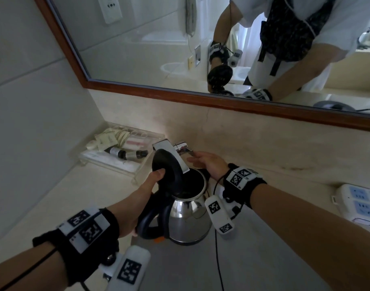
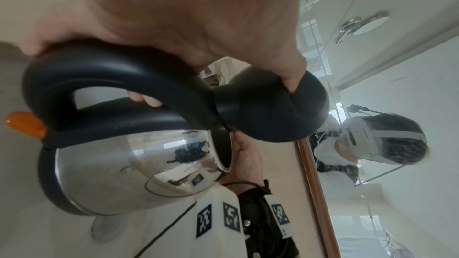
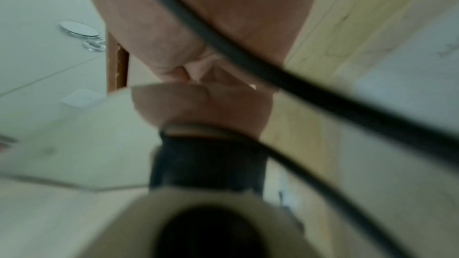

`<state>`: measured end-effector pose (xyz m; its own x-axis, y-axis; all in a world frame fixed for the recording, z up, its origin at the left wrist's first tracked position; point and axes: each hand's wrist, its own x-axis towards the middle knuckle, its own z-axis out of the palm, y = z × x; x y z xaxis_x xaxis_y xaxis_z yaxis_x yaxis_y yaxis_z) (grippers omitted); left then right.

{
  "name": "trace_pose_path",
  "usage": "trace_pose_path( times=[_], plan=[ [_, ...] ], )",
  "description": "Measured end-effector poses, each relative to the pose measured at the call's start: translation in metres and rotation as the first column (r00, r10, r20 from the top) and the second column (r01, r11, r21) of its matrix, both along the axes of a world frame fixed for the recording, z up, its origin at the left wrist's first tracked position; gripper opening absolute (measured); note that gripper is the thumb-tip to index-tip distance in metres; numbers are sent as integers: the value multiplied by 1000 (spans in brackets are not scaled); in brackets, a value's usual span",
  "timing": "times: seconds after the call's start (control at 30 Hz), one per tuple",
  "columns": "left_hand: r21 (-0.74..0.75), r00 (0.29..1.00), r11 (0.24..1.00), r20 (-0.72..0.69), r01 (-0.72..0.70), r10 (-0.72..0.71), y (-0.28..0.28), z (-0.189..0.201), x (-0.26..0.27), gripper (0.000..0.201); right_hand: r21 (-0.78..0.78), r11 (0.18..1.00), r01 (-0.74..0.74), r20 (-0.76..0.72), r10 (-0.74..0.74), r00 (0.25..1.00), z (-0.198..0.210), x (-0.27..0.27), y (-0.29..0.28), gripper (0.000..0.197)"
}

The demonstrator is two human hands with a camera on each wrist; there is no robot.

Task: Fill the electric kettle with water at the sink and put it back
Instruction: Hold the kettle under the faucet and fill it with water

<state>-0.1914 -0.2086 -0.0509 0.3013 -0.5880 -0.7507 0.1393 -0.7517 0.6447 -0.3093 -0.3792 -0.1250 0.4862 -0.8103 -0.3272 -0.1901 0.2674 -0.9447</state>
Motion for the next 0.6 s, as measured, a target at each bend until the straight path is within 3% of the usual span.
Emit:
trace_pose_path(
  times=[0.1, 0.17, 0.6],
  plan=[
    [20, 1000, 1000, 17, -13, 12, 2, -1, -1, 67, 110, 992, 63, 49, -69, 996, -7, -7, 8, 24],
    [14, 1000, 1000, 23, 0, 0, 4, -4, -1, 69, 144, 985, 94, 54, -102, 993, -9, -12, 14, 28],
    [-53, 999, 998, 24, 39, -37, 10, 2, -2, 70, 149, 962, 229, 71, -242, 968, 5, -15, 47, 36]
  ],
)
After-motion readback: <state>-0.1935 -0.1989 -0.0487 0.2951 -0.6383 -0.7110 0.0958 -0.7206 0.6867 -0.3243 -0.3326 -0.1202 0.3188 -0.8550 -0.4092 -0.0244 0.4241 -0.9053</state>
